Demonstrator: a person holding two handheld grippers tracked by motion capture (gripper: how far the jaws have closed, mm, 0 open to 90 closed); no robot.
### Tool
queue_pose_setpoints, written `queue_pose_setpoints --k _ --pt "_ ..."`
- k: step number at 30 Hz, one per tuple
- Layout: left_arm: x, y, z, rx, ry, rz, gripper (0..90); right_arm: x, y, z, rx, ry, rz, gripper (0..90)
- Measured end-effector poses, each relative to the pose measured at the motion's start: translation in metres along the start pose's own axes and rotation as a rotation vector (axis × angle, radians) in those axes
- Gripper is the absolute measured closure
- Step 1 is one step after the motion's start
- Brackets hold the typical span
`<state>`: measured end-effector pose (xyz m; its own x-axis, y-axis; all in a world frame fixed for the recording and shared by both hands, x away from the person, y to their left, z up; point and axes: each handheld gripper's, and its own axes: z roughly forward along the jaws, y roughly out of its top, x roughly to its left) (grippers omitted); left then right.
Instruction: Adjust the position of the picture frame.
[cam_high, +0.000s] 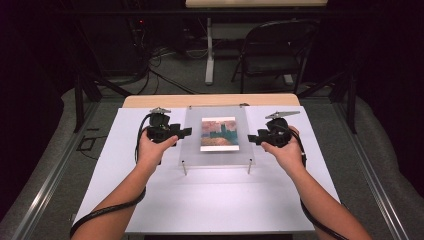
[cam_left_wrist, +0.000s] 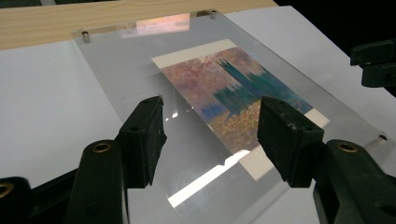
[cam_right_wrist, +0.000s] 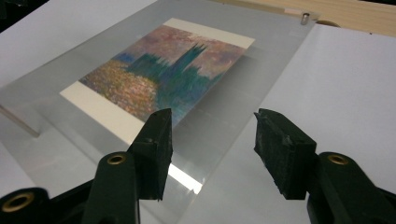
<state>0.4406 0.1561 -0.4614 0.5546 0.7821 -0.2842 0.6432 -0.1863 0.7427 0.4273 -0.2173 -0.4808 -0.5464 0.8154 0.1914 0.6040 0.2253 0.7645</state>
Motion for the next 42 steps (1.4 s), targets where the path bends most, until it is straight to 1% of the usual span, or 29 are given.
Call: queue_pose_setpoints --k 2,5,7,10,14,16,17,18,20,21,22,26,33,34,37,39,41,42 --pt "0.004 0.005 0.004 0.008 0.011 -0.002 41.1 -0.002 0.005 0.004 0.007 0.003 0.016 48.1" --pt "0.011 0.012 0.01 0.013 0.019 -0.019 41.1 -0.006 0.012 0.012 0.016 0.001 0.027 48.8" --pt "0.015 0.016 0.012 0.028 0.023 -0.017 41.0 -0.008 0.016 0.017 0.018 0.001 0.04 48.7" --pt "0.02 0.022 0.018 0.034 0.04 -0.021 41.0 -0.011 0.022 0.027 0.037 0.002 0.065 47.3" --pt "0.027 0.027 0.025 0.027 0.042 -0.053 40.8 -0.014 0.027 0.041 0.049 -0.007 0.091 46.7" --pt "0.03 0.028 0.03 0.025 0.055 -0.067 40.6 -0.016 0.029 0.047 0.05 -0.006 0.104 45.9" --pt "0.031 0.028 0.032 0.028 0.056 -0.074 40.1 -0.018 0.031 0.051 0.051 -0.009 0.118 45.2" --pt "0.032 0.028 0.033 0.033 0.056 -0.08 40.1 -0.018 0.031 0.051 0.051 -0.009 0.118 45.2" --pt "0.035 0.028 0.038 0.028 0.072 -0.096 39.5 -0.021 0.032 0.056 0.043 -0.013 0.134 44.4" --pt "0.036 0.028 0.04 0.032 0.069 -0.1 39.3 -0.022 0.033 0.058 0.045 -0.017 0.132 44.1" --pt "0.037 0.027 0.042 0.028 0.079 -0.107 38.9 -0.022 0.034 0.059 0.045 -0.024 0.133 43.9" --pt "0.042 0.026 0.049 0.044 0.09 -0.129 38.5 -0.024 0.036 0.065 0.054 -0.046 0.118 43.6" --pt "0.05 0.022 0.061 0.061 0.091 -0.152 38.5 -0.025 0.037 0.074 0.064 -0.058 0.113 43.7" --pt "0.051 0.021 0.062 0.069 0.086 -0.153 38.5 -0.025 0.037 0.075 0.063 -0.059 0.115 43.7" --pt "0.054 0.016 0.064 0.06 0.086 -0.178 38.2 -0.026 0.035 0.078 0.067 -0.054 0.12 43.4" --pt "0.056 0.014 0.065 0.069 0.087 -0.18 38.1 -0.027 0.033 0.079 0.074 -0.059 0.118 43.2" --pt "0.058 0.012 0.066 0.067 0.09 -0.191 37.9 -0.028 0.032 0.08 0.078 -0.061 0.132 42.7" --pt "0.059 0.011 0.066 0.074 0.089 -0.196 37.7 -0.029 0.031 0.081 0.08 -0.059 0.14 42.5"
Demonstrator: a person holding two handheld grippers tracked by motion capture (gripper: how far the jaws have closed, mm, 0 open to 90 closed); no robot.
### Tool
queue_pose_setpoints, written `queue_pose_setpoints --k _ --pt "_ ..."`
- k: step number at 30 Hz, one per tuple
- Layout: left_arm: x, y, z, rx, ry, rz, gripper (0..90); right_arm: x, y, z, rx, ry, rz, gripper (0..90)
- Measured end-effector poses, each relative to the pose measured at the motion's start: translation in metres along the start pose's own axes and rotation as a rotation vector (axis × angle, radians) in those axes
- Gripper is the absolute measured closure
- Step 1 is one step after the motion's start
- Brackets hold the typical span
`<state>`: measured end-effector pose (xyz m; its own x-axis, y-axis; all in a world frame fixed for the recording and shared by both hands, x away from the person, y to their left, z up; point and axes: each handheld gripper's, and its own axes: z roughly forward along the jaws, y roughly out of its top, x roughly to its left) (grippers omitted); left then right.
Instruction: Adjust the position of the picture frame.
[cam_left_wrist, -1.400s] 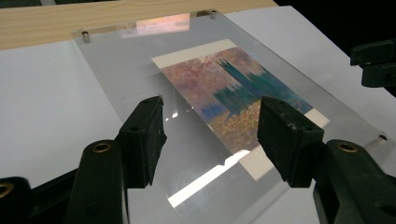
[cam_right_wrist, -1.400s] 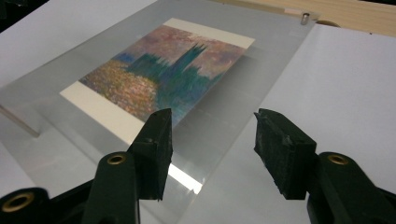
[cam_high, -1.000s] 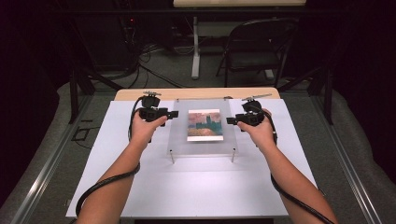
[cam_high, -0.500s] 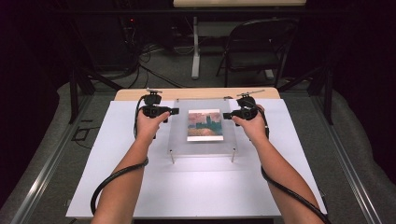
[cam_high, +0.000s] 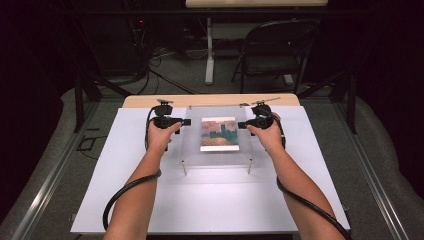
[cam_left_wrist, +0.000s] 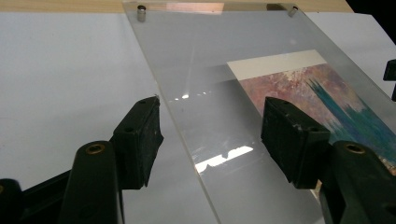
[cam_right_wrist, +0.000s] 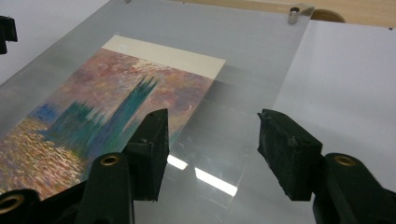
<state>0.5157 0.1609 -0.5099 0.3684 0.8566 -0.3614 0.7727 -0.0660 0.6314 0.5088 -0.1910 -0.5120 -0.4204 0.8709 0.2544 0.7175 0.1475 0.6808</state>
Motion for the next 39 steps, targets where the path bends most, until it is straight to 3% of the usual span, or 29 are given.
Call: queue_pose_setpoints --k 12,26,39 --pt "-0.002 -0.009 0.015 0.043 -0.033 -0.016 37.7 -0.009 -0.007 0.007 0.027 0.046 0.084 41.5" --pt "0.0 -0.014 0.023 0.064 -0.056 -0.035 36.8 -0.013 -0.01 0.012 0.043 0.074 0.122 38.9" --pt "0.005 -0.013 0.028 0.092 -0.121 -0.086 32.8 -0.019 -0.011 0.016 0.05 0.106 0.163 37.5"
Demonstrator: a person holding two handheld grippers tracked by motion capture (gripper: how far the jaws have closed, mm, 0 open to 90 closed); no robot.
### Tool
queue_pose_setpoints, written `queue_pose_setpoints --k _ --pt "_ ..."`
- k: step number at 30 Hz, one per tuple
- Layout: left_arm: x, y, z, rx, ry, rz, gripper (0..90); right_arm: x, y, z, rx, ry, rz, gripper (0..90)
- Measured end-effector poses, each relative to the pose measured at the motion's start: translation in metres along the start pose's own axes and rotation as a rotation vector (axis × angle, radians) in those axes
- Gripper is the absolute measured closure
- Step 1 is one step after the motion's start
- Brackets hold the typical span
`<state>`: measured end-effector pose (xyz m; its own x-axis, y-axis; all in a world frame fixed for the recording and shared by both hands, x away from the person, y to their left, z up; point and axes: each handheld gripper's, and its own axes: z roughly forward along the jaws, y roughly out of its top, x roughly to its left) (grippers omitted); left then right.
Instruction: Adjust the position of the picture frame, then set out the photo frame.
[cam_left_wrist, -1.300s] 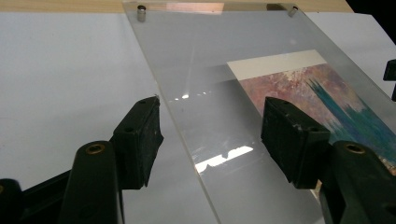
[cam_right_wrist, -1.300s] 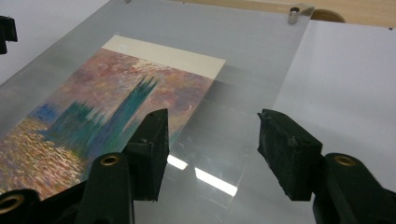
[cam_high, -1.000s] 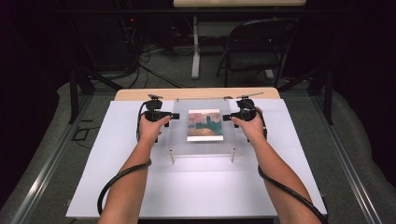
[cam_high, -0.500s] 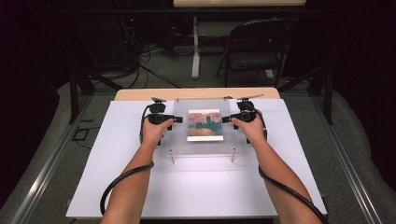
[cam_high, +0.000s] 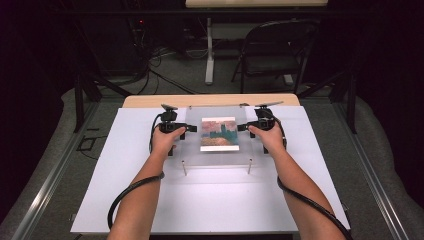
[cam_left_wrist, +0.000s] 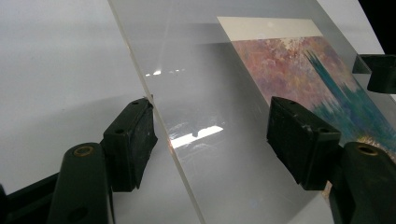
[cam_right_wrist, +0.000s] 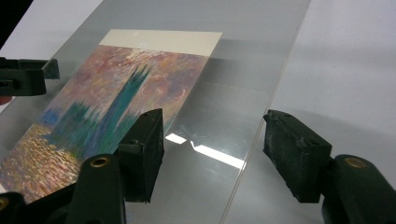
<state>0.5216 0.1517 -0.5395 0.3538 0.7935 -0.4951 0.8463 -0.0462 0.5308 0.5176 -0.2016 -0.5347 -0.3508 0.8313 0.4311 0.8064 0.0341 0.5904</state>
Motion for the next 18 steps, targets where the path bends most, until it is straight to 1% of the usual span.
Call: queue_pose_setpoints --k 3,4,6,12,14,18 --pt "-0.0005 0.0009 -0.0002 0.003 0.005 0.001 33.1 -0.0019 -0.0001 0.001 0.0 0.016 0.022 37.5" --pt "-0.0008 0.0008 -0.0001 -0.001 0.01 0.001 33.3 -0.0022 -0.0006 0.0017 0.0 0.028 0.036 37.6" --pt "-0.0009 0.0005 0.0002 -0.011 0.016 -0.001 33.9 -0.0022 -0.0012 0.0032 0.001 0.035 0.043 36.4" --pt "0.0 0.0002 -0.0004 -0.022 0.014 -0.026 36.9 -0.0007 -0.0001 0.0037 0.006 0.027 0.042 36.4" --pt "0.0003 0.0005 -0.0006 -0.019 0.017 -0.025 37.5 -0.0004 0.0003 0.0032 0.012 0.023 0.037 36.4" --pt "0.001 0.0006 -0.0014 -0.02 0.014 -0.028 38.6 -0.0002 0.0 0.0033 0.006 0.022 0.033 36.5"
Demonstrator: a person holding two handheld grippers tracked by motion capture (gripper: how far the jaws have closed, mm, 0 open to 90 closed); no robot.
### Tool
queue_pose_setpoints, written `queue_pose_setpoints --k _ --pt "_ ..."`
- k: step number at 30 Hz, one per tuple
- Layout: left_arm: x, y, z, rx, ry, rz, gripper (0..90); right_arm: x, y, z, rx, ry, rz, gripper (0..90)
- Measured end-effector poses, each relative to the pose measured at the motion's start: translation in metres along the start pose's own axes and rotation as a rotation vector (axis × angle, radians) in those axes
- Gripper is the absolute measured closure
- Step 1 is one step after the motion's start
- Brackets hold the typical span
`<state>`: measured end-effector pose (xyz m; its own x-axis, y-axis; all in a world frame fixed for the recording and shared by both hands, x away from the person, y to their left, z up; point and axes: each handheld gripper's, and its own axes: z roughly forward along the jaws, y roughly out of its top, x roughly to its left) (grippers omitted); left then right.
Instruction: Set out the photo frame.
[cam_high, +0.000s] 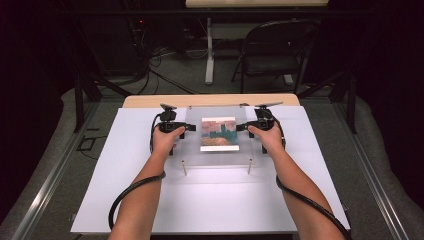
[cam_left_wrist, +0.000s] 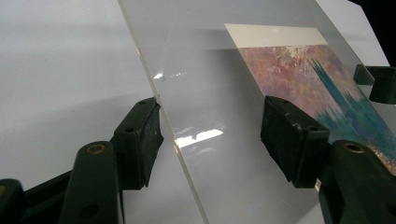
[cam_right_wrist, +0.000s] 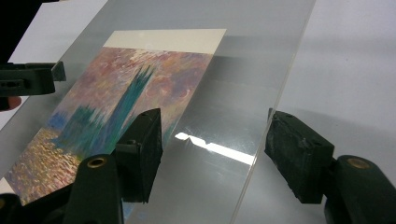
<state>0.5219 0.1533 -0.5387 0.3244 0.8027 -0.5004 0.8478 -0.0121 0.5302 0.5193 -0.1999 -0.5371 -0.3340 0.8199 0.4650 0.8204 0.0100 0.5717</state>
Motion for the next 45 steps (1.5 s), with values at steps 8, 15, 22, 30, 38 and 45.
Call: queue_pose_setpoints --k 8,15,22,30,38,45 --pt "0.002 -0.001 0.0 -0.012 -0.005 -0.005 40.2 0.001 0.0 -0.001 0.001 -0.007 -0.01 36.7" --pt "0.002 -0.001 -0.001 -0.011 -0.008 -0.011 40.9 0.001 0.0 -0.001 -0.006 -0.004 -0.008 36.8" --pt "0.002 0.0 -0.002 -0.007 -0.007 -0.008 41.7 0.001 0.0 -0.002 -0.007 -0.009 -0.011 37.0" --pt "0.003 0.0 -0.003 -0.01 -0.011 -0.016 43.4 0.001 -0.001 -0.003 -0.011 -0.014 -0.015 38.3" --pt "0.0 0.001 -0.007 -0.015 -0.007 -0.006 44.6 0.004 0.0 -0.006 -0.022 -0.017 -0.023 38.4" --pt "-0.005 0.003 -0.015 -0.017 -0.005 0.013 46.0 0.01 0.001 -0.012 -0.034 -0.028 -0.055 38.4"
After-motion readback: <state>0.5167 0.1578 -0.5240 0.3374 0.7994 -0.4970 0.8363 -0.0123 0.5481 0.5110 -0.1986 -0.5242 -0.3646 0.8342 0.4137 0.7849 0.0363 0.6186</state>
